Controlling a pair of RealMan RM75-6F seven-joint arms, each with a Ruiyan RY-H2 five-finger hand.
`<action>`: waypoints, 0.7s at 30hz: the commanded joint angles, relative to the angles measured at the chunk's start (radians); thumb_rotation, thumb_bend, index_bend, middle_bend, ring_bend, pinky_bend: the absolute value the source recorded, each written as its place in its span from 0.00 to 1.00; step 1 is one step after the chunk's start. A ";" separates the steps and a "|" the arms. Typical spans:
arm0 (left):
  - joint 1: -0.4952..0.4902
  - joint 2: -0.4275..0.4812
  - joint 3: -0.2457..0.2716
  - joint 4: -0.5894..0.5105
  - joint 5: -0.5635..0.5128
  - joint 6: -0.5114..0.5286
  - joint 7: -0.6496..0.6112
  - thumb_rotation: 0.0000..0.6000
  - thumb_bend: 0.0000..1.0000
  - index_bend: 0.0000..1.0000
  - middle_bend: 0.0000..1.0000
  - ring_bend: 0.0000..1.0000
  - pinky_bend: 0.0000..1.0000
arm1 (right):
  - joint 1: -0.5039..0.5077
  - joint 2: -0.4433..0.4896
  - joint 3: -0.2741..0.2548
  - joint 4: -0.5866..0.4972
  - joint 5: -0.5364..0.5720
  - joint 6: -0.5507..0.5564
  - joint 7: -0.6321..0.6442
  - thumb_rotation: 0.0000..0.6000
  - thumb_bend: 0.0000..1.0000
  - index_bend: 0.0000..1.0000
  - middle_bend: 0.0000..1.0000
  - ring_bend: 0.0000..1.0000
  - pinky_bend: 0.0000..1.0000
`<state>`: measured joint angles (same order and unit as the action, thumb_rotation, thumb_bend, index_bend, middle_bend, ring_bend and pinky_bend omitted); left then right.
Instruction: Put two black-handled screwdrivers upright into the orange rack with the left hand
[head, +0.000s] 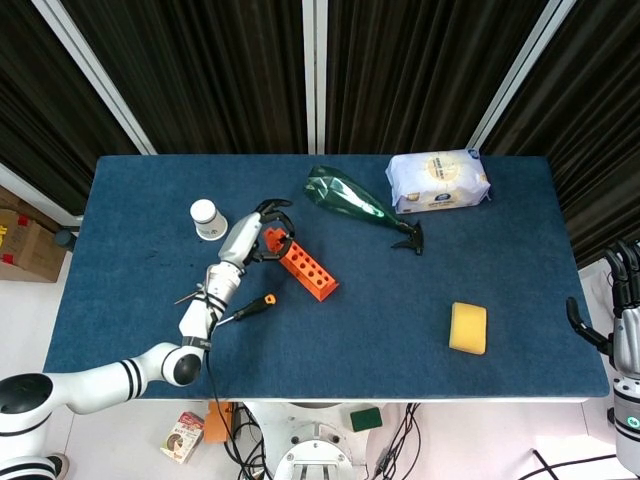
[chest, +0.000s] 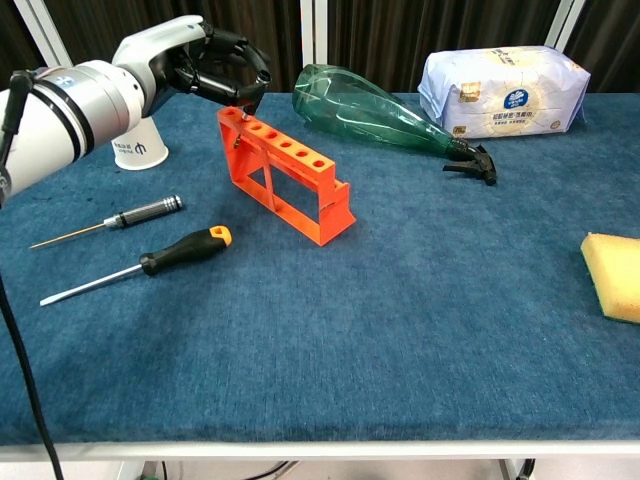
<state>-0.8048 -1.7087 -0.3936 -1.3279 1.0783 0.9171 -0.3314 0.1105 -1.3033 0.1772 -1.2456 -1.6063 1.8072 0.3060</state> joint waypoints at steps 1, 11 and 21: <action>0.003 0.003 -0.013 -0.012 -0.019 -0.010 -0.018 1.00 0.38 0.51 0.18 0.07 0.16 | 0.000 0.000 -0.001 -0.001 -0.001 -0.001 -0.001 1.00 0.38 0.00 0.00 0.00 0.00; 0.009 -0.003 -0.028 -0.004 -0.042 -0.017 -0.047 1.00 0.38 0.52 0.18 0.07 0.16 | 0.001 -0.001 -0.001 -0.003 -0.002 -0.001 -0.005 1.00 0.38 0.00 0.00 0.00 0.00; 0.019 0.001 -0.033 -0.012 -0.055 -0.045 -0.091 1.00 0.39 0.52 0.18 0.07 0.16 | 0.002 -0.001 -0.002 -0.002 -0.001 -0.004 -0.008 1.00 0.38 0.00 0.00 0.00 0.00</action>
<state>-0.7871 -1.7105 -0.4268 -1.3348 1.0213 0.8760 -0.4175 0.1126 -1.3045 0.1751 -1.2477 -1.6070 1.8030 0.2978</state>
